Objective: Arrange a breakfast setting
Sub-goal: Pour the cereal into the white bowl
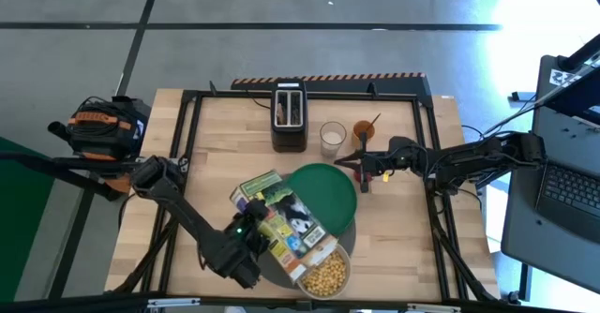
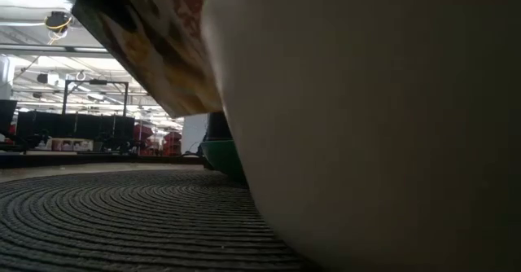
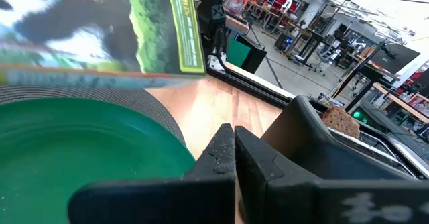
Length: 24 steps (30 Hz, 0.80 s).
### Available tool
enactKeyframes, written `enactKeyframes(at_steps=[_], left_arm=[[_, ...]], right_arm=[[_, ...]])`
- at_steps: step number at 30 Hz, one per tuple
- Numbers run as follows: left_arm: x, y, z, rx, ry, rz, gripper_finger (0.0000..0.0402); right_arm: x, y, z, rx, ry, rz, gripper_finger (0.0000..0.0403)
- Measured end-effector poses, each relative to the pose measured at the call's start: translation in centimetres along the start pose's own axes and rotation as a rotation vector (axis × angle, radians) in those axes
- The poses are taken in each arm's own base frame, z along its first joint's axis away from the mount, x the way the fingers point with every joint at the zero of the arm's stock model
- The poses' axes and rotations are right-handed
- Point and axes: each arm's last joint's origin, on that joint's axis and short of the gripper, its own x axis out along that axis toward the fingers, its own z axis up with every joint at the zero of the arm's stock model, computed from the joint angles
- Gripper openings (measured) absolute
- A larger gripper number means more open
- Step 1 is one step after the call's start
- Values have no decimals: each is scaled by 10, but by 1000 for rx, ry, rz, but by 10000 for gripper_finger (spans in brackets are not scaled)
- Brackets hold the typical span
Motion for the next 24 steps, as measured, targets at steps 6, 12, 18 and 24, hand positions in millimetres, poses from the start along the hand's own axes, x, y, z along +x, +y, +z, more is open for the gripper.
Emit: enactKeyframes(at_steps=[6,12,18,24], left_arm=[[-18,8,-14,-113,-63,0,173],[-31,13,-23,-269,-110,8,172],[-38,8,-24,-400,-136,-1,172],[-48,1,-25,-520,-172,-3,172]], right_arm=[[0,0,0,-2,3,-5,0],[0,0,0,-2,3,-6,0],[0,0,0,-2,3,-6,0],[0,0,0,-2,2,-4,0]])
